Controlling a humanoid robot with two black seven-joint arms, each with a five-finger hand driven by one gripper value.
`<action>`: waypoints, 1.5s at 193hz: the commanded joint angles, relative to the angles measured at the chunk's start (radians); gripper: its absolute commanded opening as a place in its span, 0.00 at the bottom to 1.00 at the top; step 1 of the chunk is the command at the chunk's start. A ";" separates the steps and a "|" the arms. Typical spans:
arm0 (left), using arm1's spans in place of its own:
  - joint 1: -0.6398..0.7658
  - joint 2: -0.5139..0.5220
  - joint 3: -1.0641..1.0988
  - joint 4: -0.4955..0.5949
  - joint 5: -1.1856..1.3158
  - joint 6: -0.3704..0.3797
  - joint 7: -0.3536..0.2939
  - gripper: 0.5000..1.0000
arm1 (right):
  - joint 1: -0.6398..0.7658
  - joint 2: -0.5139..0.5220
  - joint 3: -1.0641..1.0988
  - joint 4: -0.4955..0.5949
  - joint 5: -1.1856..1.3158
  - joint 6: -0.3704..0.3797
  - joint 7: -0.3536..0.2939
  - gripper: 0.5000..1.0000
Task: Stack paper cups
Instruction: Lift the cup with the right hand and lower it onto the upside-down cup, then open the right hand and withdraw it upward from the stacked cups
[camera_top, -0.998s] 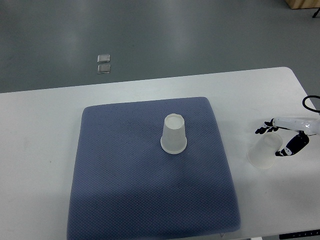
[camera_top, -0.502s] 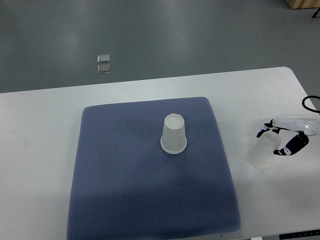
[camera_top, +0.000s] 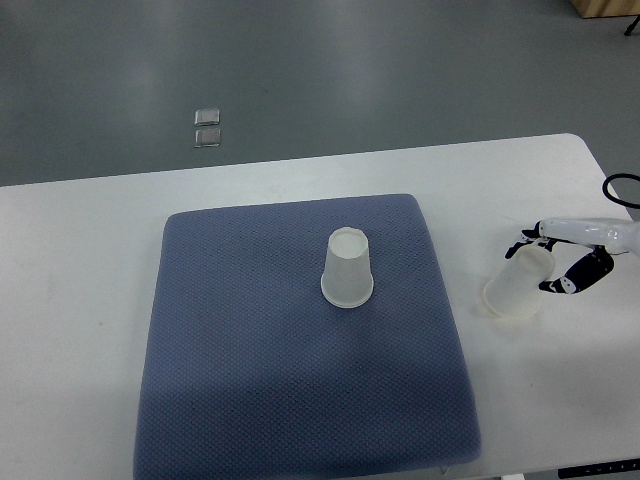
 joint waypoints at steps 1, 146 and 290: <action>0.000 0.000 0.001 0.000 0.000 0.000 0.000 1.00 | 0.061 0.001 0.011 -0.004 0.009 0.052 0.015 0.31; 0.000 0.000 0.001 0.000 0.000 0.000 0.000 1.00 | 0.442 0.256 0.017 -0.005 0.168 0.295 -0.043 0.32; 0.000 0.000 0.001 0.000 0.000 0.000 0.000 1.00 | 0.447 0.368 0.014 -0.025 0.165 0.310 -0.098 0.33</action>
